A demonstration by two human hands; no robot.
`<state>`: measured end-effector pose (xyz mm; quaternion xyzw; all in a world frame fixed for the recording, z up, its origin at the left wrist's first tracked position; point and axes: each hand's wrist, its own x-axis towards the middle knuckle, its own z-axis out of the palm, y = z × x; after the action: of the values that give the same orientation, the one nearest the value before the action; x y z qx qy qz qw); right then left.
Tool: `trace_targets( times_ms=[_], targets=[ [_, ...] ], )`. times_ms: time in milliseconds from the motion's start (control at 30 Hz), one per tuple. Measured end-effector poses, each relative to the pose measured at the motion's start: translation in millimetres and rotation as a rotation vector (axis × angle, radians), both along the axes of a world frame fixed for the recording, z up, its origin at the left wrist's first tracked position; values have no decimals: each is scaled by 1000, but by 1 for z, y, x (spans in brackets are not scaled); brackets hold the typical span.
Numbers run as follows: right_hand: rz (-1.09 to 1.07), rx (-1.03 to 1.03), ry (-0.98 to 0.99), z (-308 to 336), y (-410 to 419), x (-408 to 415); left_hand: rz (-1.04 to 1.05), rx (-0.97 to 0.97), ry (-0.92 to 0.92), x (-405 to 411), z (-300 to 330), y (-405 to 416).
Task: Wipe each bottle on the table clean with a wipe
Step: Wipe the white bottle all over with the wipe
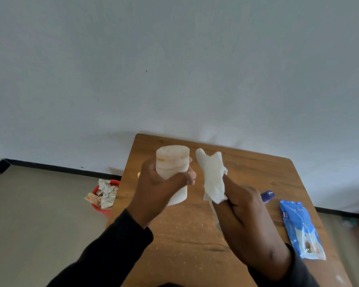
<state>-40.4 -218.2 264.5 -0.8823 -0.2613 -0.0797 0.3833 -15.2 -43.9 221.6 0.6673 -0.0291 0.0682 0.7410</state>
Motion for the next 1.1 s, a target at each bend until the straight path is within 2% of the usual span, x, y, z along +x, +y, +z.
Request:
trace_targets(
  times_ms=[233,367,533,633,833,967,1100],
  targets=[
    [10,-99,-47,9,5,-2,56,-23,-13,-1,-4,-6],
    [-23,-169,-94,21,4,2,11,14,-96,0,-1,-4],
    [46,-243,-75,27,9,-1,-58,-18,-147,-1,2,-4],
    [-27,-320,-104,31,11,6,-28,19,-161,2,0,-3],
    [57,-371,-64,37,18,2,-63,-31,-186,4,-1,-2],
    [-43,-417,-84,37,15,8,-27,13,-188,7,-3,-1],
    [57,-424,-25,38,18,-2,-69,1,-149,6,-7,-3]
  ],
)
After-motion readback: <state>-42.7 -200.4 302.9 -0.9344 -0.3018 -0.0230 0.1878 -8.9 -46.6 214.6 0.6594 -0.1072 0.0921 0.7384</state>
